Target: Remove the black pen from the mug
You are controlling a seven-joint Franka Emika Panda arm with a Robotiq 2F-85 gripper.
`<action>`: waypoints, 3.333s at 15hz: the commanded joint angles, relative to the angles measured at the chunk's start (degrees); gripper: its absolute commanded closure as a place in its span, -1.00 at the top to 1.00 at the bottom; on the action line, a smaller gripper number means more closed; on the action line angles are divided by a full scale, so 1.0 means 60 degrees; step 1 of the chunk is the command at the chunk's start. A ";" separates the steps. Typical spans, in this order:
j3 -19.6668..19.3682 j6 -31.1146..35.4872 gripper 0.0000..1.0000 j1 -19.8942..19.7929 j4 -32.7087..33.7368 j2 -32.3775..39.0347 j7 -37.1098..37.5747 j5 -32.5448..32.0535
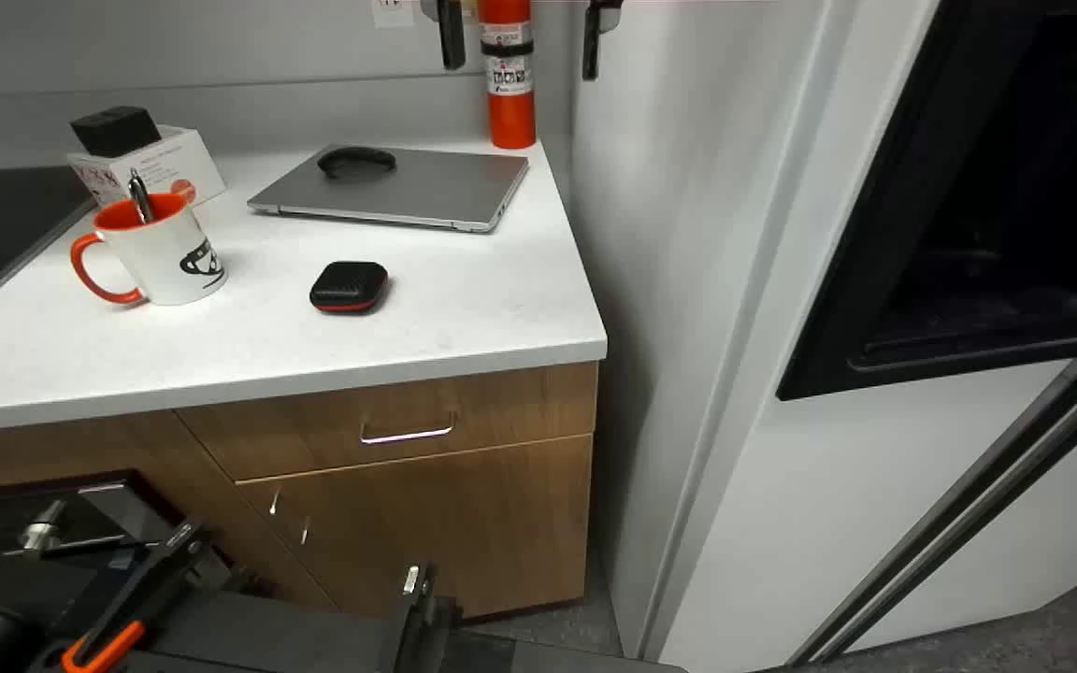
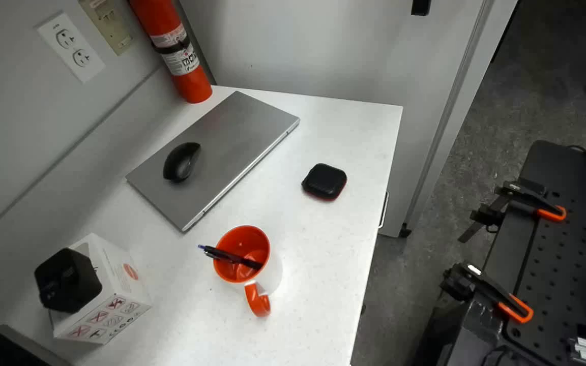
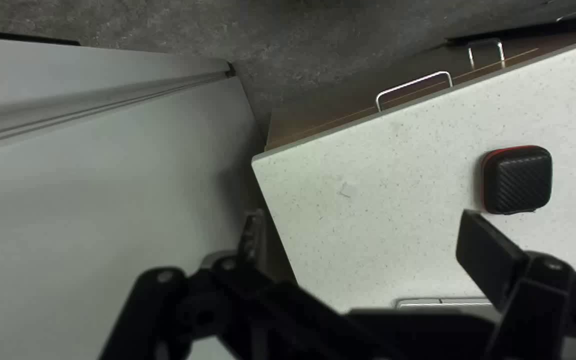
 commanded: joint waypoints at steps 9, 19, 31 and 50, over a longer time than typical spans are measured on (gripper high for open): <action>0.0206 0.0334 1.00 0.0101 0.0042 0.0182 -0.0387 0.0273; 0.2024 0.0742 1.00 0.1975 0.0513 0.1164 -0.2316 0.2157; 0.2544 0.2210 1.00 0.2320 0.1085 0.2596 -0.3751 0.4108; 0.4659 0.3092 1.00 0.2011 0.3222 0.5897 -0.4609 0.4590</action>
